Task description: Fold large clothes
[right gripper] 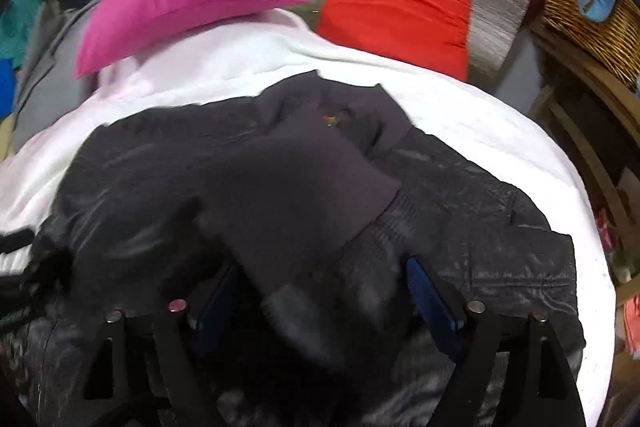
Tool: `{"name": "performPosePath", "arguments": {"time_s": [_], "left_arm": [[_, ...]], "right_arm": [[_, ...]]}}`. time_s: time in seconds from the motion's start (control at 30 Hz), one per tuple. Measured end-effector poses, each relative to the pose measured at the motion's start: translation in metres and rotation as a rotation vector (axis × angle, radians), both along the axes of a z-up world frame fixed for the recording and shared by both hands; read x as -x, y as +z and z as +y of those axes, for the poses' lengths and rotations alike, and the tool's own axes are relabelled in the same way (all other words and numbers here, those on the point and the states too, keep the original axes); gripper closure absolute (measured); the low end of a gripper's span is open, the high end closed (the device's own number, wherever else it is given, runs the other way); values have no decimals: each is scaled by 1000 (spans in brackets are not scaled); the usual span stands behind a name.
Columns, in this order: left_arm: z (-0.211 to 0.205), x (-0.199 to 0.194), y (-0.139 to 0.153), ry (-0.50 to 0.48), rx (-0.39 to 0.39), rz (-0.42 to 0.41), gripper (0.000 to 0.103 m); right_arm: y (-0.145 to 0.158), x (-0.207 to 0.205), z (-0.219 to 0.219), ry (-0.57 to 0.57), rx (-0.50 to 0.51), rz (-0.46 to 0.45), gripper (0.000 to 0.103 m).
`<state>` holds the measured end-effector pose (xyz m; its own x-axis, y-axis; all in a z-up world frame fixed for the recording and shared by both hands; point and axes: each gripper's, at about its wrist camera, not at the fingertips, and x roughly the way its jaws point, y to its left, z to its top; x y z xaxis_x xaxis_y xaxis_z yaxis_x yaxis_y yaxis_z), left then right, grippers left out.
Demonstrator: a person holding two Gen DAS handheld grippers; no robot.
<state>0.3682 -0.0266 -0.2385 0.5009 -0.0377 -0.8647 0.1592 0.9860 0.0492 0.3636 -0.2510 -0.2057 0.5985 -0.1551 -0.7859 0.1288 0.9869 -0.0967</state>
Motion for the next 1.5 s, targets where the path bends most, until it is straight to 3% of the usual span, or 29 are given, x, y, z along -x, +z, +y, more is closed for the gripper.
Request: {"name": "performPosePath", "arguments": {"time_s": [0.03, 0.13, 0.33, 0.4, 0.5, 0.6, 0.63, 0.67, 0.7, 0.73, 0.83, 1.0, 1.07, 1.13, 1.17, 1.27, 1.3, 1.37, 1.4, 1.43, 1.5], "left_arm": [[0, 0, 0, 0, 0, 1, 29], [1, 0, 1, 3, 13, 6, 29], [0, 4, 5, 4, 3, -10, 29], [-2, 6, 7, -1, -12, -25, 29], [-6, 10, 12, -15, -36, -60, 29], [-6, 14, 18, -36, -23, -90, 29], [-5, 14, 21, -43, -11, -99, 29], [-4, 15, 23, -47, -2, -107, 29], [-2, 15, 23, -47, -1, -113, 29], [-2, 14, 22, -46, -5, -114, 29], [-1, 10, 15, -31, -31, -96, 29], [-4, 9, 21, -31, 0, -118, 29], [-10, 9, 17, -48, -33, -110, 29], [-14, 8, 9, -63, -56, -83, 29], [-14, 8, 8, -67, -60, -75, 29], [-7, 9, 13, -60, -35, -81, 29], [-3, 9, 16, -52, -24, -88, 29], [6, 9, 23, -36, 10, -105, 29], [12, 8, 25, -25, 29, -109, 29], [17, 7, 27, -15, 46, -113, 29], [25, 5, 30, 2, 72, -116, 29]], "right_arm": [[1, 2, -10, -29, -58, -2, 44], [12, 7, -49, -125, -250, -56, 52], [21, 69, -144, -290, -513, -146, 52], [7, 90, -176, -324, -676, -150, 52], [-21, 107, -203, -343, -941, -165, 51], [-29, 109, -208, -330, -1072, -195, 37], [-29, 107, -207, -308, -1095, -209, 37], [-28, 106, -206, -294, -1088, -218, 40], [-28, 103, -207, -285, -1071, -224, 60], [-27, 102, -206, -291, -1032, -223, 90], [-23, 100, -208, -313, -976, -215, 90], [17, 114, -202, -260, -811, -339, 90], [14, 111, -204, -289, -747, -291, 90], [0, 105, -204, -320, -690, -181, 90], [-4, 104, -204, -320, -685, -138, 88], [5, 111, -206, -306, -725, -124, 84], [8, 114, -209, -304, -732, -126, 78], [16, 122, -219, -335, -725, -159, 53], [19, 127, -225, -361, -723, -188, 24], [21, 131, -230, -382, -724, -225, 17], [19, 133, -238, -389, -739, -262, 17]]}}
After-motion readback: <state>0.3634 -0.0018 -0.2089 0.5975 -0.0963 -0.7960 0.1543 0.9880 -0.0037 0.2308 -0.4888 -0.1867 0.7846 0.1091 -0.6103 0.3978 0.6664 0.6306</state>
